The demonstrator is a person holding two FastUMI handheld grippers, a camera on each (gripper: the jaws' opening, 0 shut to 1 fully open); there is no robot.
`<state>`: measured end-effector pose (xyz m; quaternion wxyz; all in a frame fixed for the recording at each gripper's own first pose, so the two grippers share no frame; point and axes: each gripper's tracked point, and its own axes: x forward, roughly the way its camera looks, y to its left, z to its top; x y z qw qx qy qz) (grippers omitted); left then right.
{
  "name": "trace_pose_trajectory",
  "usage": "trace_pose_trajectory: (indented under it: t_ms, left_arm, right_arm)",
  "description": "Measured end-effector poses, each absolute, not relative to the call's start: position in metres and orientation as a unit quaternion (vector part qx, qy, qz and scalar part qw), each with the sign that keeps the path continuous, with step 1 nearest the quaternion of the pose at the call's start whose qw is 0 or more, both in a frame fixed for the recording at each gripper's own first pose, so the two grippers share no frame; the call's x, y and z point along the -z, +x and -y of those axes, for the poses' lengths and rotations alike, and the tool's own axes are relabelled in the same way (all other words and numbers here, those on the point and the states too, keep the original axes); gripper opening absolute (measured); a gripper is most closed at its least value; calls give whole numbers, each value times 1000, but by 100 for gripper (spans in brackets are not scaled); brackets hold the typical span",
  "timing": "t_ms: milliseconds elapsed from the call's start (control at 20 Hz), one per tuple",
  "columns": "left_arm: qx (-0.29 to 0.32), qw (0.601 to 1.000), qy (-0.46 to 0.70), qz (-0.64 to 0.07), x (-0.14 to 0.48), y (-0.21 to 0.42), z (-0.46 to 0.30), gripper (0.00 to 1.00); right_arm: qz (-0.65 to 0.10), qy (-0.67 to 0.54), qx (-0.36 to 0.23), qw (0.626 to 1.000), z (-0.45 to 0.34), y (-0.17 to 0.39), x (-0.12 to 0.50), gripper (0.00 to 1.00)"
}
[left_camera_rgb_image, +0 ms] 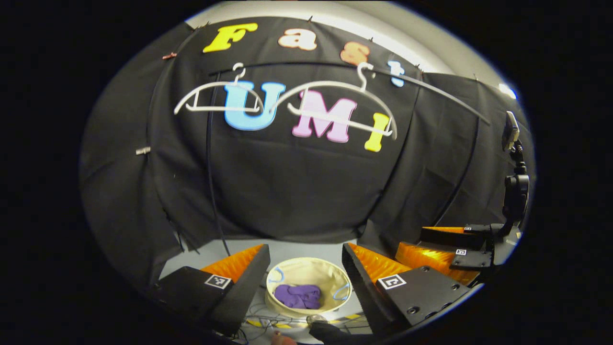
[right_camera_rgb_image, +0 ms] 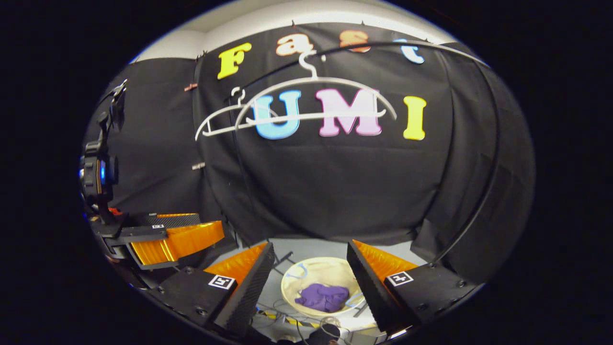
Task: Grasp the clothes on the hanger with both hands and then place them into the laundry hamper below.
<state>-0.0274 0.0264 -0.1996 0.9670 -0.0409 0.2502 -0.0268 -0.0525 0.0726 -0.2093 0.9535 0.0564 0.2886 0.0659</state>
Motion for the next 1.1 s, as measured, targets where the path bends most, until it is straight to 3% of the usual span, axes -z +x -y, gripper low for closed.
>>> trace_pose_trajectory:
  t_ms: [200, 450, 500, 700, 800, 900, 1100]
  left_arm:
    - [55, 985, -13, -162, 132, -46, -24, 95]
    - [76, 995, -7, -69, 67, -65, -15, 92]
    - [80, 995, -10, -53, 58, -67, -14, 97]
    - [84, 996, 0, -20, 34, -64, -5, 92]
    - [77, 997, -1, -7, 26, -63, -1, 95]
    - [64, 998, -3, -5, 22, -58, 6, 95]
    - [51, 999, 0, 2, 20, -54, 16, 94]
  right_arm:
    - [-189, 61, -22, 980, -61, -56, 132, 98]
    - [-102, 40, 9, 994, -53, -59, 80, 98]
    - [-84, 36, 12, 996, -51, -62, 68, 100]
    - [-37, 28, 10, 999, -43, -65, 35, 97]
    - [-26, 30, 0, 999, -41, -60, 30, 94]
    - [-31, 39, -14, 999, -39, -55, 26, 100]
    - [-16, 44, -26, 999, -31, -51, 15, 97]
